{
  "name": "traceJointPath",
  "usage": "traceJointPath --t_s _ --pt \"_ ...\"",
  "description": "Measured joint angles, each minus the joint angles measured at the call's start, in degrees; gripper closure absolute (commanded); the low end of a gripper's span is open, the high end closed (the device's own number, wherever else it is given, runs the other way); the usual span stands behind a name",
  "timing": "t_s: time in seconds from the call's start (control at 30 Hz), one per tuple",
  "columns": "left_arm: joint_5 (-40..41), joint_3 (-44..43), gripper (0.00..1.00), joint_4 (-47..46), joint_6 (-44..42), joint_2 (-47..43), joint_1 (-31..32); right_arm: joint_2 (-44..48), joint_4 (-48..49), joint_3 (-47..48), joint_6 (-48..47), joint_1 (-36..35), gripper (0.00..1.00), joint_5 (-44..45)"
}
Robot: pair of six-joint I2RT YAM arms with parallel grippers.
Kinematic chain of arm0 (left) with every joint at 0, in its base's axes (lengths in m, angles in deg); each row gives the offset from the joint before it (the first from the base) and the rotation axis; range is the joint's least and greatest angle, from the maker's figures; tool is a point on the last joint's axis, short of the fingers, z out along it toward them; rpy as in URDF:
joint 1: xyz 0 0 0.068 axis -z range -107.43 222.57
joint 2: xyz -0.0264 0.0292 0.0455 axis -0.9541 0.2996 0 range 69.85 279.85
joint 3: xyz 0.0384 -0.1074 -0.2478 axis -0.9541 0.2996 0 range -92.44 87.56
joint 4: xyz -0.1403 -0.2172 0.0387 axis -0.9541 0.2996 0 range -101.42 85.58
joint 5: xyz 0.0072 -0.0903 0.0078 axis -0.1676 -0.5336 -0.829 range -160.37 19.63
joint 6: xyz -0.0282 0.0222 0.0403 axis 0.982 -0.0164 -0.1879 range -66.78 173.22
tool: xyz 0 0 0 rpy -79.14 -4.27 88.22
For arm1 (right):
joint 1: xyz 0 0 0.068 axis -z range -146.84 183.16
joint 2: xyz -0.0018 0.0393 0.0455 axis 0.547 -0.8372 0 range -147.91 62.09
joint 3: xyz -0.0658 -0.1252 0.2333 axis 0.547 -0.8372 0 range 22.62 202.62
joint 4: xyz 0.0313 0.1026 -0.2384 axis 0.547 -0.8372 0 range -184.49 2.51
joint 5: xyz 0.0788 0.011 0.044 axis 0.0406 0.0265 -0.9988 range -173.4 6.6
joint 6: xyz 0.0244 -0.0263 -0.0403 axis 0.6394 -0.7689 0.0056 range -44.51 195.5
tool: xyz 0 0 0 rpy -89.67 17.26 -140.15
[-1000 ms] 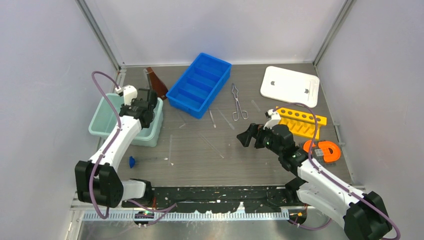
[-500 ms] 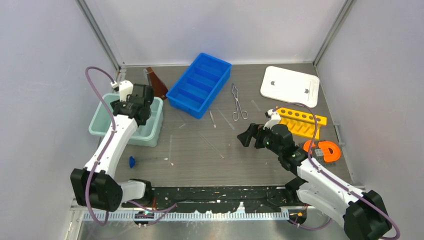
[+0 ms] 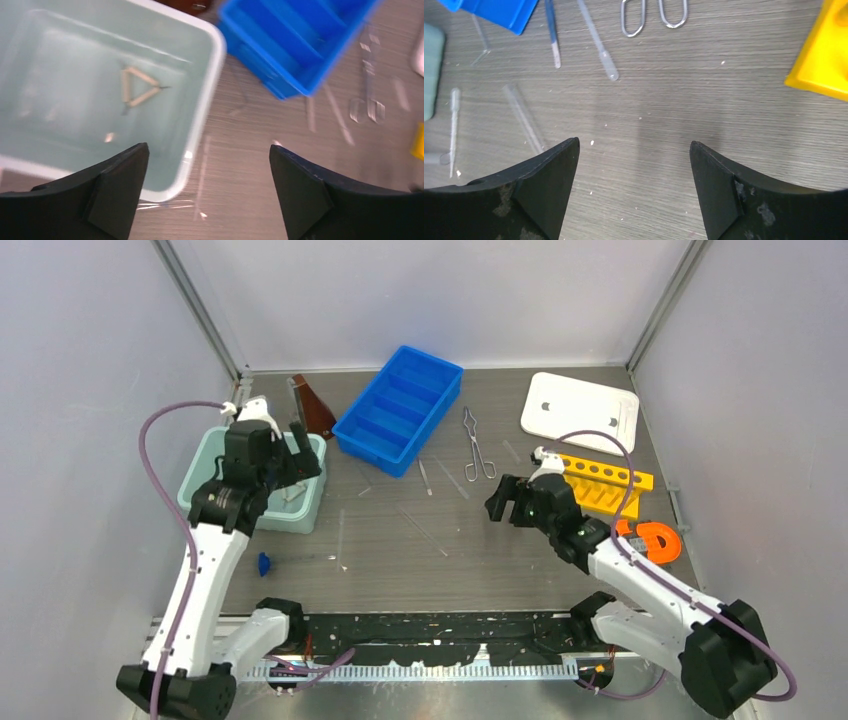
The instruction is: Organize the chemistry lab equipment
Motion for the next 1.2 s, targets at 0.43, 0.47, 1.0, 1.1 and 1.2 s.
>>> traceJointPath --t_s 0.43,0.47,1.0,1.1,1.2 --pt "-34.91 17.49 0.0 -12.59 -0.46 -12.63 0.02 -24.09 -6.51 21.75 -0.92 0.04 0.51 7.69" --pt "-35.6 18.64 0.0 -12.74 -0.46 -13.64 0.11 -27.08 -6.62 24.11 -1.33 0.09 0.51 7.98" --pt "-29.9 20.02 0.0 -10.54 -3.8 -22.34 6.67 -59.01 -11.3 54.27 -7.34 4.37 0.47 6.67" --pt "-29.05 20.02 0.0 -9.92 -4.0 -22.47 7.56 -62.77 -13.05 58.8 -8.66 5.09 0.47 7.45" --pt "-28.55 20.02 0.0 -9.6 -4.02 -22.75 7.63 -65.75 -14.62 62.25 -9.46 5.7 0.47 7.74"
